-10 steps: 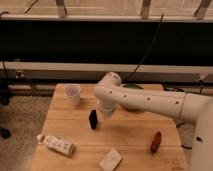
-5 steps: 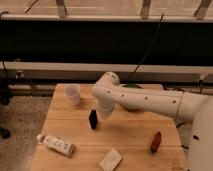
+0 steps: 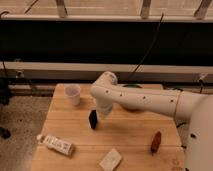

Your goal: Knock the eraser over

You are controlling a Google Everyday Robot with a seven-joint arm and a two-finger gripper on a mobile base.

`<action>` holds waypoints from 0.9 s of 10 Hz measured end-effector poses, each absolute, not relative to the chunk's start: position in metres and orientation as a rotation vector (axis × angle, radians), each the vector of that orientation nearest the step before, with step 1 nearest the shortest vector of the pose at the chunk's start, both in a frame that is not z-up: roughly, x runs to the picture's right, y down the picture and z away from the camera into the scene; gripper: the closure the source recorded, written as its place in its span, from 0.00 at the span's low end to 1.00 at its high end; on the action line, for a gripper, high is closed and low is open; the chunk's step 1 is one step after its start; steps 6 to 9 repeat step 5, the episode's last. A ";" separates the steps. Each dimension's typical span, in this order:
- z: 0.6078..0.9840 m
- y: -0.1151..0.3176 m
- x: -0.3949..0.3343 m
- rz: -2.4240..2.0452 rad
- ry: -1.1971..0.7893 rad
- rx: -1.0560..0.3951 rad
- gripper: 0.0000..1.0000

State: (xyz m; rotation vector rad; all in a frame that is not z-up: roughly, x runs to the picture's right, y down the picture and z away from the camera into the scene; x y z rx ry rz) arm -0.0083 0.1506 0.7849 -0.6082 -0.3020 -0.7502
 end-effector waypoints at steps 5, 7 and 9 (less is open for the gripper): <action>0.787 0.149 -0.015 -0.770 -0.307 -0.599 0.95; 0.787 0.149 -0.015 -0.770 -0.307 -0.599 0.95; 0.787 0.149 -0.015 -0.770 -0.307 -0.599 0.95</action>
